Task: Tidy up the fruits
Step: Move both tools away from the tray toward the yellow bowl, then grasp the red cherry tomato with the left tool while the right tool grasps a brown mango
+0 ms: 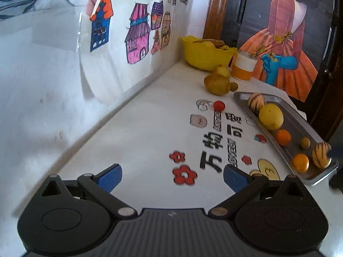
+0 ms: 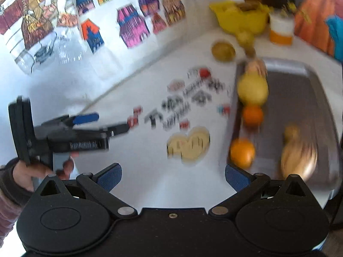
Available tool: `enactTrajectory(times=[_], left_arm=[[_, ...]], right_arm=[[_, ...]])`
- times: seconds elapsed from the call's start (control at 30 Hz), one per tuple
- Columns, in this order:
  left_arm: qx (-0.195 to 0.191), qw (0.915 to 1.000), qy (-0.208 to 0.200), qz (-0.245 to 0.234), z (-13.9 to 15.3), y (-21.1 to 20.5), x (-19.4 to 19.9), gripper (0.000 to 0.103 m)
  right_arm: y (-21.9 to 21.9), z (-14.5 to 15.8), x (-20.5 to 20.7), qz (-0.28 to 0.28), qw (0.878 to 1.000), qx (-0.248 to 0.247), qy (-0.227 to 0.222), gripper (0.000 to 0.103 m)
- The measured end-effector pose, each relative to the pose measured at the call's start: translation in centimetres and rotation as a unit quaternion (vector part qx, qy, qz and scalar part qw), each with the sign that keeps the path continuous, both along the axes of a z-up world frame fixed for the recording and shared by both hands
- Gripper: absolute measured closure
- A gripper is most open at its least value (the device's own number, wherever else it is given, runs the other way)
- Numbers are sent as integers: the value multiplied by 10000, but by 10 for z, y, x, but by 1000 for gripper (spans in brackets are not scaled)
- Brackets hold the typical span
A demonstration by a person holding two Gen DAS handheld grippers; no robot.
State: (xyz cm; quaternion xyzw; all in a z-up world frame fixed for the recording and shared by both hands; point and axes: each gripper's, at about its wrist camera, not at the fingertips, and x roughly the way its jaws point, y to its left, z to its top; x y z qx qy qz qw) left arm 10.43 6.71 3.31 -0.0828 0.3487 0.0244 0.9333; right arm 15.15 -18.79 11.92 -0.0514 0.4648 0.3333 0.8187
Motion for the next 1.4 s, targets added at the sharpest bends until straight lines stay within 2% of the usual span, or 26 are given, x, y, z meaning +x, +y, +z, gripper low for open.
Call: enactTrajectory(times=[0.17,0.3,0.4,0.57,0.77,0.87,1.13,1.2,1.33,1.4], left_arm=[[42,9998,-143,-127,6,1,23,0],[9,9988,-348,-356,10,-9,52,0],[14,9976,-452,-526,8,-20,77,0],[-9,9969,-341,-704,-4,-37,123,0],[110,9958,-347,-840,-22,-50,155,1],[213,9954,-349,-865,-29,-55,163,2],[90,9940,-381,-1025,-32,-59,178,21],[83,9938,-362,-1049,-32,-61,181,26],[46,9946,-247,-1007,-35,-61,187,34],[146,9948,-258,-974,-34,-62,189,44]], right_arm=[[31,24,51,97,9992,-77,-384,1],[48,30,106,19,9983,-157,-557,1],[59,21,150,-25,9979,-122,-636,1],[82,-11,200,77,9909,-487,-1255,1],[98,-53,253,36,9951,-467,-866,3],[102,-66,268,-74,9967,-449,-679,10],[108,-89,283,-63,9980,-445,-451,19],[107,-91,285,-75,9983,-421,-405,27],[108,-92,284,-68,9975,-544,-440,34],[110,-92,282,-53,9968,-639,-483,38]])
